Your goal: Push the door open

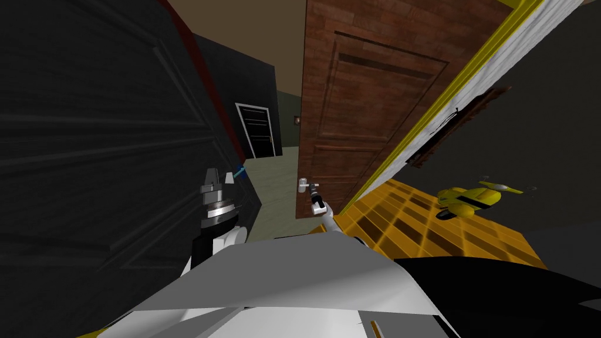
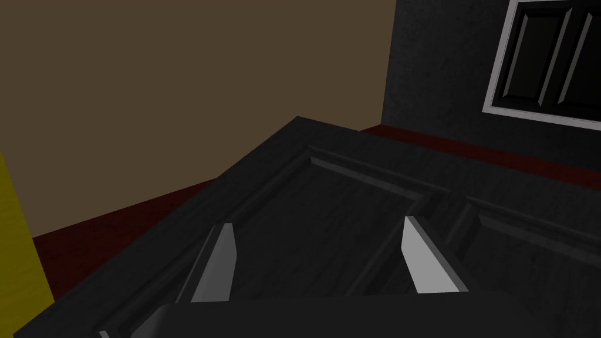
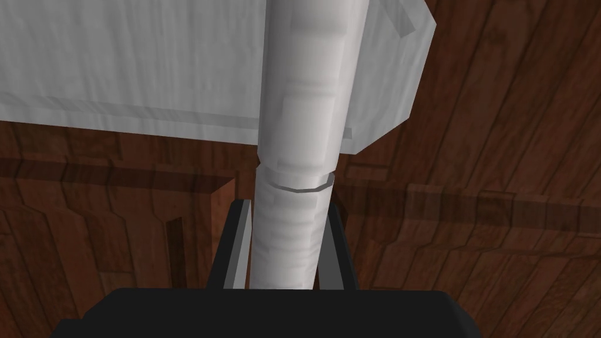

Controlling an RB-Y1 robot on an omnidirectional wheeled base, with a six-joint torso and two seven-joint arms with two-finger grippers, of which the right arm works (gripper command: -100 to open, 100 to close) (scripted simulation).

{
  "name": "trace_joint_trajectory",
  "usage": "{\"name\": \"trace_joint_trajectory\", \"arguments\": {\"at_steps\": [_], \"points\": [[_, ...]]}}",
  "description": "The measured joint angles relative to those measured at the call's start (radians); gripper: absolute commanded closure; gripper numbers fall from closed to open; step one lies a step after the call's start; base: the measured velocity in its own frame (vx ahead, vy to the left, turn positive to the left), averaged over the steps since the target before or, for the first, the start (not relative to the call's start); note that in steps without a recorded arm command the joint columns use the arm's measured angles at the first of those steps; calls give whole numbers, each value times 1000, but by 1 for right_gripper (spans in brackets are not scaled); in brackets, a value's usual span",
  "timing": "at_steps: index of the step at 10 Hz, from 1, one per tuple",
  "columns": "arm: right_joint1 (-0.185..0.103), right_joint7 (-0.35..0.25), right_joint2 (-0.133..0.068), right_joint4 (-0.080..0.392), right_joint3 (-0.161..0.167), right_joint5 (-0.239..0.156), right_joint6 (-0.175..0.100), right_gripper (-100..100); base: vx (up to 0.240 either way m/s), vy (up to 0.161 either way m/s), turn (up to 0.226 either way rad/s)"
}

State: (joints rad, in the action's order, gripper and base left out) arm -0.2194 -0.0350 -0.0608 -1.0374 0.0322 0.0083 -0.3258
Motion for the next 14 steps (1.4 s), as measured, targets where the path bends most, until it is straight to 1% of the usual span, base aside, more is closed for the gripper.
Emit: {"name": "trace_joint_trajectory", "arguments": {"at_steps": [2,3,4,5,6,7,9,10,11,12,14], "points": [[-21,10,5,30,-24,-2,-6,100,106,92,-102],[-24,15,6,36,-38,-4,-8,100,118,143,-65],[-22,19,4,37,-52,-6,-11,100,129,158,-73],[-13,20,0,20,-64,-9,-2,100,144,124,-97],[-18,26,3,26,-81,-10,2,100,143,128,-76],[-22,25,-4,33,-92,-14,-1,100,131,120,-87],[-17,31,-2,21,-118,-17,5,100,148,118,-83],[-24,34,-2,32,-131,-19,0,100,130,105,-86],[-28,41,4,37,-148,-20,-2,100,129,161,-94],[-18,43,3,17,-159,-23,7,100,151,147,-116],[-28,48,4,41,-191,-28,-2,100,157,137,-89]]}}
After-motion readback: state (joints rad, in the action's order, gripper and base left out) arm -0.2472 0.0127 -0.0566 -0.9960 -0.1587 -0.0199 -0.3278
